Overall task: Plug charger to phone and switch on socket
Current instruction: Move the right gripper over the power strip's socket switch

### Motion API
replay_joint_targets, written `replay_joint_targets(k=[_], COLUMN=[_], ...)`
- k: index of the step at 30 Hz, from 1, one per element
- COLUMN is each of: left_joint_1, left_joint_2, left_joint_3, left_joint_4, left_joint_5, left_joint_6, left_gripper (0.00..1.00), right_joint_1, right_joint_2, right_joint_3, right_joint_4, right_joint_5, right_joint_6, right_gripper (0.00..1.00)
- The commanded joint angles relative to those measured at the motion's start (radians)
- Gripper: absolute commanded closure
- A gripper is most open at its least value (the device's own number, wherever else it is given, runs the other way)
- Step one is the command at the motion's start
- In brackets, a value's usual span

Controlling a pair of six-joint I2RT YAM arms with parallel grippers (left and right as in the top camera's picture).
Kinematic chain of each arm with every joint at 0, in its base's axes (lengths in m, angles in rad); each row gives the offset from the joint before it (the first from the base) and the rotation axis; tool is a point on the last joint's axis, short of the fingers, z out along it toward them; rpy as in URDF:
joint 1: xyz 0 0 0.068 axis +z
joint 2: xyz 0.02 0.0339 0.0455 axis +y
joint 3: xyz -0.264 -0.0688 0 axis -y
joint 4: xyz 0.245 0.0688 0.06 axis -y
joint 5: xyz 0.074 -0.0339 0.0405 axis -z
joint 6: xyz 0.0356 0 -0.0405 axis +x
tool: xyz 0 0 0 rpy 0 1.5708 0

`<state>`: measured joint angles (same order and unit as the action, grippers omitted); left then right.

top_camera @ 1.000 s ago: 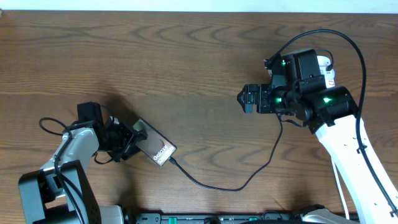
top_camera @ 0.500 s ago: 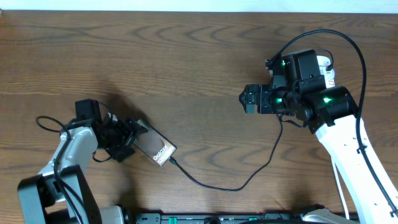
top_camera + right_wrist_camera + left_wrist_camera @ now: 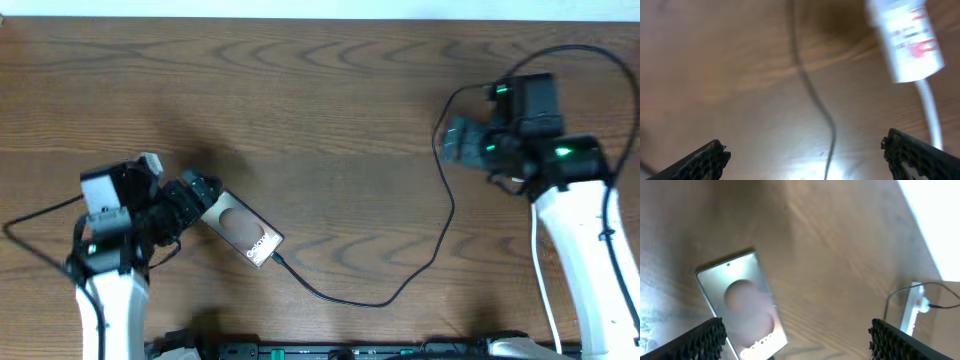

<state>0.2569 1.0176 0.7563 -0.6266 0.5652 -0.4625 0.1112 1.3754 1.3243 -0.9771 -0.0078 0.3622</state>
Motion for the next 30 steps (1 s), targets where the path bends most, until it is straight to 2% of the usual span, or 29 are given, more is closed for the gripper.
replay_joint_targets(k=[1,6,11,14,18,23,30], left_joint_1=[-0.001,-0.001,-0.001,-0.001,-0.001,-0.001,-0.001], left_joint_2=[-0.106,-0.152,-0.15,-0.149,-0.149,-0.149,-0.144], left_joint_3=[0.019,0.019,0.018,0.018,0.018,0.018,0.018], left_joint_4=[-0.006,-0.005,-0.006,-0.005,-0.006,-0.023,-0.027], left_joint_5=[-0.008,-0.008,-0.008,-0.009,-0.009,-0.009,-0.009], left_joint_6=[0.029,0.029,0.05,0.052,0.052,0.078,0.085], left_gripper=[0.09,0.09,0.09,0.09,0.09,0.09,0.09], right_joint_1=[-0.217,-0.461,-0.6,-0.61,-0.606,-0.608,-0.607], right_joint_2=[0.002,0.05,0.231,0.376,0.546,0.69,0.797], right_joint_3=[0.089,0.186,0.375,0.517,0.654,0.739,0.742], right_joint_4=[0.011,-0.006,-0.153,-0.281,-0.343,-0.331,-0.28], right_joint_5=[-0.113,-0.423,-0.591,-0.577,-0.468,-0.422,-0.414], right_joint_6=[-0.127,-0.301,-0.487,-0.614,-0.636,-0.646,-0.652], right_gripper=[0.01,0.01,0.01,0.01,0.04,0.04,0.04])
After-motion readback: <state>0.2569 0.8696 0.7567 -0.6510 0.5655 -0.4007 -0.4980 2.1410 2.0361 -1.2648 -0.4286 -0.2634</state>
